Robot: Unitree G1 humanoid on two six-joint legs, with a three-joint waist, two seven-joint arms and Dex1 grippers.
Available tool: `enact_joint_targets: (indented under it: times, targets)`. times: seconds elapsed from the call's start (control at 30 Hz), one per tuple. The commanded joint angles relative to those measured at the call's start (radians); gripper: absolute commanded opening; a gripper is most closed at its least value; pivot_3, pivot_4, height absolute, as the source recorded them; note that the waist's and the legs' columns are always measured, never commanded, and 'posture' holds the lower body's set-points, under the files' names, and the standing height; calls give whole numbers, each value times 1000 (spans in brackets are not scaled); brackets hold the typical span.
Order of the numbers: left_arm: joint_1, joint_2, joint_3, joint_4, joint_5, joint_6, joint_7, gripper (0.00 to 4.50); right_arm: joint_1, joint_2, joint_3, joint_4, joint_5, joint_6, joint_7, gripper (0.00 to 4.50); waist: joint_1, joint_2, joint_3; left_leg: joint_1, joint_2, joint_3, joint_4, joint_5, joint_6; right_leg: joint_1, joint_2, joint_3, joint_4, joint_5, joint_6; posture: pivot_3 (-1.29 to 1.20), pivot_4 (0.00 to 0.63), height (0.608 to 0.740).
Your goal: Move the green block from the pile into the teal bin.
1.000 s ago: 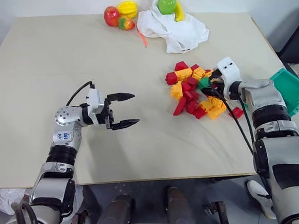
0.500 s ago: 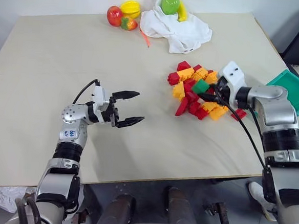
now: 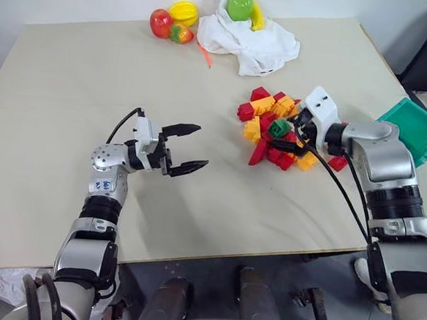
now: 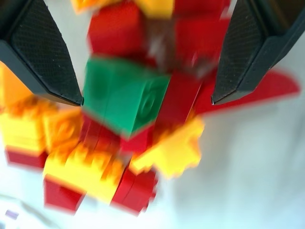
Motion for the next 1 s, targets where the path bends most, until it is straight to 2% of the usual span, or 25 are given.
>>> enact_joint_targets:
  times: [0.03, 0.2, 0.33, 0.43, 0.63, 0.67, 0.93, 1.0]
  targets:
    - [-12, -4, 7, -10, -8, -19, 7, 4500, -63, 29, 2, 108, -14, -61, -22, 4491, 1, 0, 0, 0, 0, 0, 0, 0, 0, 0, 0, 0, 0, 0, 0, 0, 150, 740]
    - [2, -2, 10, -25, -11, -23, 18, 4500, -115, 62, 19, 267, -45, -121, -27, 4491, -1, 0, 0, 0, 0, 0, 0, 0, 0, 0, 0, 0, 0, 0, 0, 0, 150, 740]
    - [29, 7, 17, -51, -14, -22, 31, 4500, -109, 49, 26, 296, -49, -106, 6, 4491, -2, 0, 0, 0, 0, 0, 0, 0, 0, 0, 0, 0, 0, 0, 0, 0, 150, 740]
    - [42, 3, 16, -64, -14, -22, 44, 4500, -98, 45, 9, 282, -33, -101, 20, 3847, 0, 0, 0, 0, 0, 0, 0, 0, 0, 0, 0, 0, 0, 0, 0, 0, 150, 740]
    - [47, -8, 9, -74, -16, -17, 56, 4500, -78, 30, -23, 224, -8, -78, 31, 1842, -1, 0, 0, 0, 0, -1, 0, 0, 0, 0, 0, 0, 0, 0, 0, 0, 150, 740]
    - [43, -10, 8, -69, -16, -18, 56, 4500, -76, 25, -30, 207, -2, -70, 35, 1632, -1, 0, 0, 0, 0, 0, 0, 0, 0, 0, 0, 0, 0, 0, 0, 0, 150, 740]
    - [1, -31, -4, -32, -1, -31, 56, 4500, -39, -31, -76, 19, 49, -6, 49, 1596, 0, 0, 0, 0, 0, 0, 0, 0, 0, 0, 0, 0, 0, 0, 0, 0, 150, 740]
    - [-9, -59, -41, -39, 26, -41, 53, 4500, -8, -83, -110, -108, 76, 44, 60, 1595, 4, 0, 0, 0, 0, 0, 0, 0, 0, 0, 0, 0, 0, 0, 0, 0, 150, 740]
